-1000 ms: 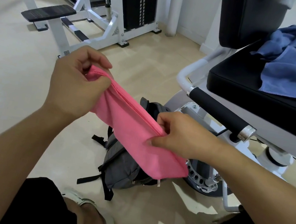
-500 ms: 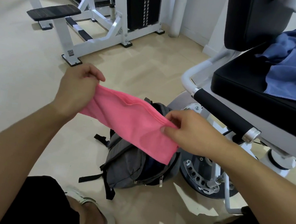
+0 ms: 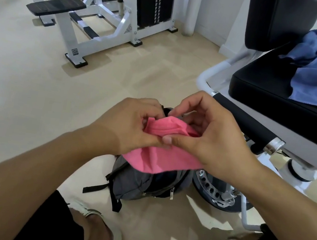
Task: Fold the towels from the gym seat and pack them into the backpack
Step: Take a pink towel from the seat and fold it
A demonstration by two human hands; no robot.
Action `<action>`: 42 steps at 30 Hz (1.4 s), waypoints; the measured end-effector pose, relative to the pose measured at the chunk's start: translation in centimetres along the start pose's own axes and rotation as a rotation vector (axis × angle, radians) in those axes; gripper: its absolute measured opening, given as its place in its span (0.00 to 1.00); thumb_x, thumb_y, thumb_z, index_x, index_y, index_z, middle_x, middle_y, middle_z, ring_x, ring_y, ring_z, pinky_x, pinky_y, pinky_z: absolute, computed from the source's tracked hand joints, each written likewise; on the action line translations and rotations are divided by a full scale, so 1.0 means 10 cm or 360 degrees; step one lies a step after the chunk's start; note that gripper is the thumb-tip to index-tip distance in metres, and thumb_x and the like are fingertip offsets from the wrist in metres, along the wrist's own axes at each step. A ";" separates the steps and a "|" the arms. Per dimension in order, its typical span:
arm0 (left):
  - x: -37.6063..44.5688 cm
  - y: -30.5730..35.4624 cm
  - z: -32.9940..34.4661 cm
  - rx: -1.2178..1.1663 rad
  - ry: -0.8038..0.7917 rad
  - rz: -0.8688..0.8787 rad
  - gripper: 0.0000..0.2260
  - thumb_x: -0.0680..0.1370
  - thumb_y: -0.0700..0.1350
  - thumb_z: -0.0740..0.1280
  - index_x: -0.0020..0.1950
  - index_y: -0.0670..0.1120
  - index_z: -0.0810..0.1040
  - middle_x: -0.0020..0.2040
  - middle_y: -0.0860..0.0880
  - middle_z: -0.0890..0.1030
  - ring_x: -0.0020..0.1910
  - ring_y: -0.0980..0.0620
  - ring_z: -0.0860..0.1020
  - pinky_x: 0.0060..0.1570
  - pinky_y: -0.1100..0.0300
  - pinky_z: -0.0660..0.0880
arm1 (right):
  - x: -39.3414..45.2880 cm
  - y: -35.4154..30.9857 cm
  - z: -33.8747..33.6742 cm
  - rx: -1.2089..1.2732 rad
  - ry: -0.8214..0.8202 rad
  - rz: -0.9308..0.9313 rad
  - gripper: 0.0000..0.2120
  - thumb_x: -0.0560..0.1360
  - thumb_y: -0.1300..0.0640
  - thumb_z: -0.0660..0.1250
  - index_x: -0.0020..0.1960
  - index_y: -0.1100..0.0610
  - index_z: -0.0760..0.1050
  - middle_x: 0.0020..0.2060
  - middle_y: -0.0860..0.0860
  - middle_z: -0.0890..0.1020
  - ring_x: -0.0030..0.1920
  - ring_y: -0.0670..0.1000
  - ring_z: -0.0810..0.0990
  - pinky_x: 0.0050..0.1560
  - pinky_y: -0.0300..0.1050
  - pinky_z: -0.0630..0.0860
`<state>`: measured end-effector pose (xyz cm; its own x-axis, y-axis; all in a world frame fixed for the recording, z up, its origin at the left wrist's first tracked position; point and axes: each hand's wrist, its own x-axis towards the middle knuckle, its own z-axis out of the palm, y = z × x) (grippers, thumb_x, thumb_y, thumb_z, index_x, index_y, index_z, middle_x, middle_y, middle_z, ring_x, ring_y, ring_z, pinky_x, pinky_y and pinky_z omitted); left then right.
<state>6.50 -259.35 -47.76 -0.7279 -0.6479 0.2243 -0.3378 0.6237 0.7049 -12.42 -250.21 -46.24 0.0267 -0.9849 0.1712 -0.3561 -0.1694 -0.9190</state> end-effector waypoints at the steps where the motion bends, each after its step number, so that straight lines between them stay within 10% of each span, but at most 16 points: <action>1: 0.00 0.00 0.00 0.0005 0.0029 0.0015 0.10 0.66 0.62 0.74 0.37 0.60 0.76 0.37 0.59 0.77 0.36 0.57 0.75 0.38 0.64 0.69 | -0.02 0.00 -0.01 0.0013 0.0021 -0.0001 0.20 0.66 0.60 0.82 0.51 0.52 0.75 0.48 0.53 0.84 0.48 0.56 0.85 0.53 0.62 0.81; 5: 0.02 -0.03 0.01 -0.0065 0.0148 -0.0064 0.11 0.69 0.53 0.79 0.36 0.62 0.77 0.33 0.61 0.78 0.34 0.60 0.75 0.35 0.71 0.67 | -0.06 -0.01 -0.04 -0.0160 0.0221 0.0062 0.13 0.69 0.44 0.78 0.45 0.51 0.79 0.45 0.46 0.85 0.48 0.47 0.84 0.51 0.50 0.81; 9: 0.04 -0.02 0.05 -0.0082 0.0191 -0.0152 0.05 0.71 0.53 0.79 0.44 0.58 0.84 0.38 0.57 0.84 0.39 0.55 0.82 0.40 0.55 0.79 | -0.05 0.02 -0.11 -0.0293 0.0219 0.0311 0.19 0.81 0.40 0.61 0.44 0.50 0.84 0.39 0.44 0.83 0.38 0.40 0.80 0.41 0.40 0.73; 12: 0.03 -0.03 0.06 -0.0049 0.0201 -0.0153 0.09 0.72 0.58 0.75 0.49 0.58 0.85 0.42 0.57 0.85 0.43 0.54 0.83 0.44 0.50 0.80 | -0.08 0.07 -0.12 -0.0522 0.0048 0.0422 0.21 0.82 0.41 0.57 0.46 0.53 0.83 0.39 0.49 0.81 0.41 0.42 0.79 0.45 0.49 0.75; 21: 0.01 -0.02 0.08 0.0178 0.0082 -0.0274 0.14 0.69 0.65 0.65 0.49 0.63 0.82 0.36 0.59 0.82 0.37 0.57 0.82 0.39 0.49 0.80 | -0.14 0.05 -0.07 -0.0181 0.0169 0.0376 0.08 0.71 0.48 0.78 0.40 0.51 0.83 0.47 0.41 0.85 0.51 0.41 0.83 0.55 0.43 0.80; 32: -0.02 0.02 0.10 -0.0032 0.0165 -0.0207 0.11 0.70 0.63 0.67 0.46 0.62 0.84 0.26 0.55 0.73 0.26 0.57 0.74 0.31 0.70 0.66 | -0.15 0.04 -0.02 -0.0110 0.0100 0.0430 0.16 0.66 0.36 0.76 0.49 0.42 0.83 0.50 0.37 0.85 0.55 0.35 0.80 0.52 0.34 0.75; 37: -0.02 0.05 0.12 -0.0129 0.0091 -0.0251 0.13 0.66 0.62 0.78 0.44 0.55 0.85 0.26 0.54 0.72 0.27 0.57 0.70 0.31 0.68 0.65 | -0.12 0.07 0.02 0.0141 0.0319 0.0357 0.06 0.72 0.49 0.77 0.45 0.51 0.85 0.44 0.49 0.87 0.50 0.51 0.86 0.56 0.63 0.81; 42: -0.02 0.10 0.12 -0.0309 0.0048 -0.0228 0.08 0.71 0.57 0.74 0.43 0.55 0.86 0.26 0.51 0.72 0.27 0.58 0.70 0.30 0.70 0.68 | -0.11 0.08 0.02 0.0240 0.0421 0.0319 0.06 0.74 0.58 0.76 0.46 0.55 0.79 0.41 0.54 0.87 0.47 0.60 0.85 0.55 0.66 0.79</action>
<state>5.59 -258.01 -47.92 -0.6618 -0.7382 0.1306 -0.3134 0.4307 0.8464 -12.51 -249.28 -47.24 -0.2789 -0.9590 0.0503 -0.1876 0.0031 -0.9822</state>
